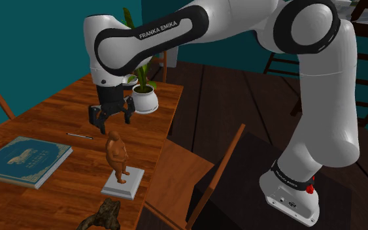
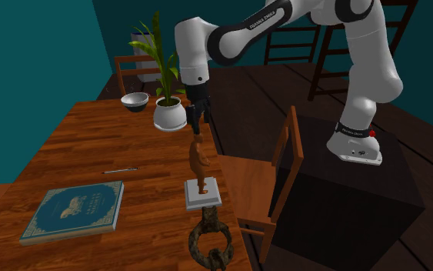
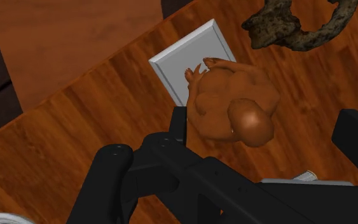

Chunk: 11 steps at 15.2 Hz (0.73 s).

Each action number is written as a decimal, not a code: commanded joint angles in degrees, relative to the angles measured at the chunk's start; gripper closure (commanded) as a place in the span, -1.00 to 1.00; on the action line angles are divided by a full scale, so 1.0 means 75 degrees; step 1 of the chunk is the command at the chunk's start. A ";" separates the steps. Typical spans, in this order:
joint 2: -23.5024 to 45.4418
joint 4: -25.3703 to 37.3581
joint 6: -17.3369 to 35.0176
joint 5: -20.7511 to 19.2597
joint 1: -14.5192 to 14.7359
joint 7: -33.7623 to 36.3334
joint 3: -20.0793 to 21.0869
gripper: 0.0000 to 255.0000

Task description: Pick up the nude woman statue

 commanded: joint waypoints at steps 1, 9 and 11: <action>0.0351 0.0342 0.0015 -0.0093 0.0119 0.0077 -0.0033 -1.00; 0.0619 0.0061 0.0551 -0.0168 0.0148 0.0054 -0.0090 -1.00; 0.0599 0.0029 0.0562 -0.0162 0.0138 0.0048 -0.0088 1.00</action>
